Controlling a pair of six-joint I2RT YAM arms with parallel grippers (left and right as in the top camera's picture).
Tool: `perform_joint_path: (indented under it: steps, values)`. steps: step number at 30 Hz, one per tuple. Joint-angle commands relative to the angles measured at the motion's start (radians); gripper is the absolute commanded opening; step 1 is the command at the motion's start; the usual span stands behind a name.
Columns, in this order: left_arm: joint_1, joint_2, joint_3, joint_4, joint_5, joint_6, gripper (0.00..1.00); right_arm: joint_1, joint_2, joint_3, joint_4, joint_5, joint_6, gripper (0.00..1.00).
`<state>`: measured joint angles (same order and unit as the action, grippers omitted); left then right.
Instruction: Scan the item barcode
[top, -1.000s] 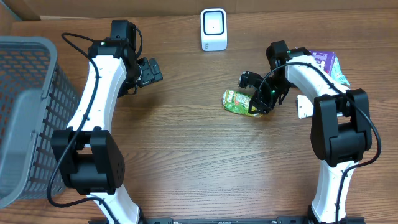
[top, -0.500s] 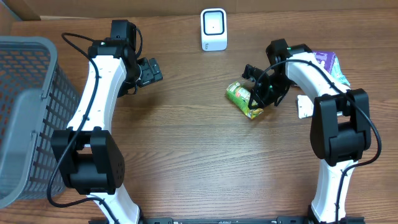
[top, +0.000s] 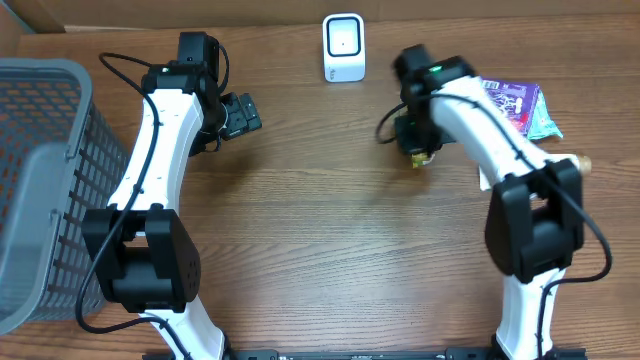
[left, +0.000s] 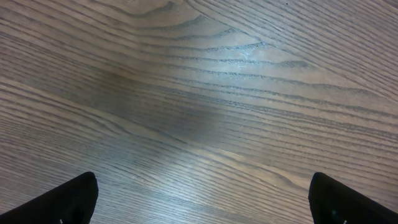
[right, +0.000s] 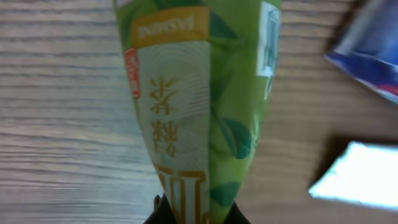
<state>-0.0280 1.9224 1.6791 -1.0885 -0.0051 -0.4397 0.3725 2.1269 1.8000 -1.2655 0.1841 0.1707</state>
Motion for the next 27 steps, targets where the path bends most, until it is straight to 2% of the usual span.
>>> perform_joint_path:
  steps: [1, 2, 4, 14, 18, 23, 27]
  values:
    - [0.002, -0.013, 0.006, 0.0, -0.013, -0.01, 1.0, 0.111, -0.055, 0.004, -0.029, 0.352, 0.275, 0.04]
    - [0.002, -0.013, 0.006, 0.0, -0.013, -0.01, 1.0, 0.147, -0.053, -0.021, -0.057, 0.433, 0.358, 0.04]
    - [0.002, -0.013, 0.006, 0.0, -0.013, -0.01, 0.99, 0.181, -0.049, -0.05, -0.085, 0.5, 0.428, 0.04]
    - [0.002, -0.013, 0.006, 0.0, -0.013, -0.01, 1.0, 0.237, -0.045, -0.185, -0.056, 0.497, 0.435, 0.04]
    - [0.002, -0.013, 0.006, 0.0, -0.013, -0.01, 1.0, 0.237, -0.045, -0.185, -0.012, 0.341, 0.374, 0.09]
    - [0.002, -0.013, 0.006, 0.0, -0.013, -0.01, 1.0, 0.24, -0.045, -0.185, 0.051, 0.121, 0.249, 0.23]
    - [0.002, -0.013, 0.006, 0.0, -0.013, -0.01, 1.0, 0.251, -0.045, -0.185, 0.069, 0.083, 0.246, 0.31]
